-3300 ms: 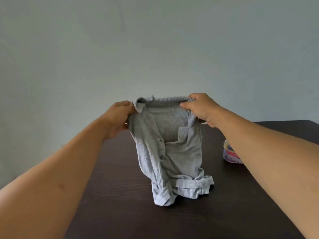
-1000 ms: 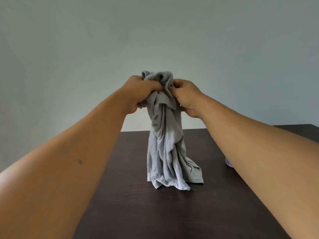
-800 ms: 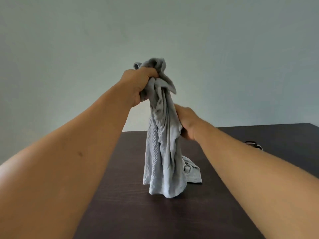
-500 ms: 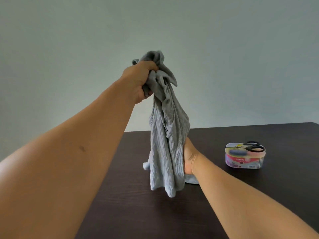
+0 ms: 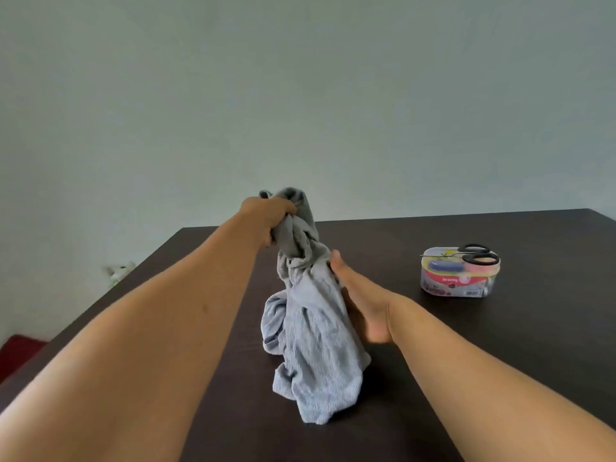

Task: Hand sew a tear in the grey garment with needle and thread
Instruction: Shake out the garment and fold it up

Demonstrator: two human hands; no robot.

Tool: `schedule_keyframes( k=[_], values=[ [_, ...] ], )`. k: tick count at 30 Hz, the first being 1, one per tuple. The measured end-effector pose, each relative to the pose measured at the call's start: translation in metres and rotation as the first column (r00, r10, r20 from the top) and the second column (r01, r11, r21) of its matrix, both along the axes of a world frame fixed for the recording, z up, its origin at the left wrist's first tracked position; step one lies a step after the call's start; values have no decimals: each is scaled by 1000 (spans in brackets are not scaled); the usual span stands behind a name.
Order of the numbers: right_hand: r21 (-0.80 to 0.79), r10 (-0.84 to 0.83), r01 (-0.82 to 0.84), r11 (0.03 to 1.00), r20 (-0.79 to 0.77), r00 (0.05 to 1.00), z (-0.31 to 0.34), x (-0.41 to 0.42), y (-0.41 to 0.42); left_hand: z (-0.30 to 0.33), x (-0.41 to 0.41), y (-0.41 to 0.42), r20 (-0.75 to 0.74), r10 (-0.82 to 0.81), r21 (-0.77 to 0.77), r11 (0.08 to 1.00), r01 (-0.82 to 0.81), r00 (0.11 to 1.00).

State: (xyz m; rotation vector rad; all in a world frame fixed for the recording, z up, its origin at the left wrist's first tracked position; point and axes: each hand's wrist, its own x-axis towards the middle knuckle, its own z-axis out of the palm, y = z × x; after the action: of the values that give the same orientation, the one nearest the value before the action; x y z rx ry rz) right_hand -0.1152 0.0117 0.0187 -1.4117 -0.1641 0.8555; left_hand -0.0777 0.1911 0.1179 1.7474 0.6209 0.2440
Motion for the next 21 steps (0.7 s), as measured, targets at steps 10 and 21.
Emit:
schedule_keyframes(
  k=[10,21],
  values=[
    [-520,87,268,811,561,823,-10,9,-1,-45,3,-2,-178,-109,-67,993,99,978],
    [-655,76,282,701,461,884,5,22,18,-80,-44,20,-631,-307,87,885,458,713]
  ],
)
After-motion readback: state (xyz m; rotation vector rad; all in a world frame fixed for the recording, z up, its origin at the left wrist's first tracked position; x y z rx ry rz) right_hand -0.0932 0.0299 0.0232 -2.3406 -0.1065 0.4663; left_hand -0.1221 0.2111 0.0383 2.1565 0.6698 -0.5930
